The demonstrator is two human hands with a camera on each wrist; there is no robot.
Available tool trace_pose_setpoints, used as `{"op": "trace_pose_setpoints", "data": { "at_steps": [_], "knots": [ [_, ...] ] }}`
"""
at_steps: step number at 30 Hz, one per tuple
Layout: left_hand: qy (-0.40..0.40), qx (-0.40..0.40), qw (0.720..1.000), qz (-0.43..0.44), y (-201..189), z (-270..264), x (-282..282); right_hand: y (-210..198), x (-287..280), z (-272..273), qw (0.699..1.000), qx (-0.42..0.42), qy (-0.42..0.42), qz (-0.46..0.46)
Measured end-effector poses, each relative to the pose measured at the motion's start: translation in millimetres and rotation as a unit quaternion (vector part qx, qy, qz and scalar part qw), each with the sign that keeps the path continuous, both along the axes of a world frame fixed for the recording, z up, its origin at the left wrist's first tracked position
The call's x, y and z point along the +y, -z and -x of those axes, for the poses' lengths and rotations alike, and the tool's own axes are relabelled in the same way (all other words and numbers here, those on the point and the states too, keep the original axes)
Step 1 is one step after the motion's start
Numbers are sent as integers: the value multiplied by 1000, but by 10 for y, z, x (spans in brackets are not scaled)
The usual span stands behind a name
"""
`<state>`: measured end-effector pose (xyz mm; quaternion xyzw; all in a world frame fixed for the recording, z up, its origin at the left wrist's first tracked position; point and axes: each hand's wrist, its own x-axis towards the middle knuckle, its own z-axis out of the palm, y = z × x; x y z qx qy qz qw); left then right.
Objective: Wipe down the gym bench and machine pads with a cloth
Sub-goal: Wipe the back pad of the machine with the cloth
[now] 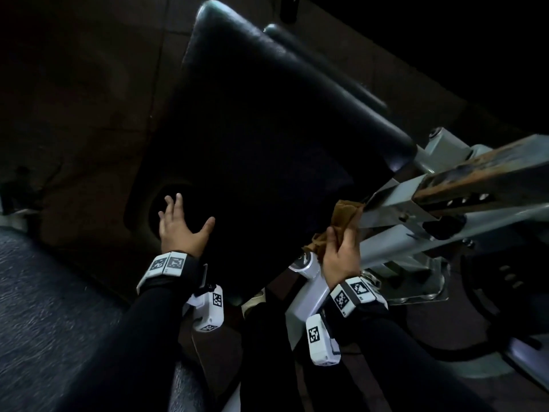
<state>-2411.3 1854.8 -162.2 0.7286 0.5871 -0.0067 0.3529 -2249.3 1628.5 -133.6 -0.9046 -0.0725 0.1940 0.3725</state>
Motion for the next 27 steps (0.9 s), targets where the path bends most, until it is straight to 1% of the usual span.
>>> {"op": "trace_pose_setpoints", "data": {
  "at_steps": [3, 5, 9, 11, 14, 17, 18, 21, 24, 27],
  "knots": [
    [8, 8, 1000, -1, -3, 49, 70, -36, 44, -160, 998, 26, 40, -32],
    [15, 19, 1000, -2, -27, 75, 109, -80, 104, -276, 996, 22, 67, -61],
    [72, 75, 994, 32, -59, 109, 125, -129, 221, -439, 985, 23, 126, -120],
    [92, 86, 991, 46, -62, 114, 100, -119, 256, -420, 982, 15, 130, -137],
    [86, 83, 992, 48, -58, 95, 49, -52, 244, -240, 984, 4, 112, -138],
    [80, 74, 993, 53, -48, 89, 32, 36, 216, 153, 993, 32, 76, -86],
    [79, 67, 993, 55, -39, 92, 35, 64, 220, 307, 994, 29, 66, -83],
    [80, 54, 994, 57, -11, 103, 37, 174, 247, 635, 990, 13, 52, -133],
    [79, 44, 994, 54, 17, 102, 37, 233, 241, 696, 987, 37, 63, -141],
    [70, 41, 995, 50, 41, 104, 45, 291, 249, 600, 983, 69, 105, -132]
  ]
}}
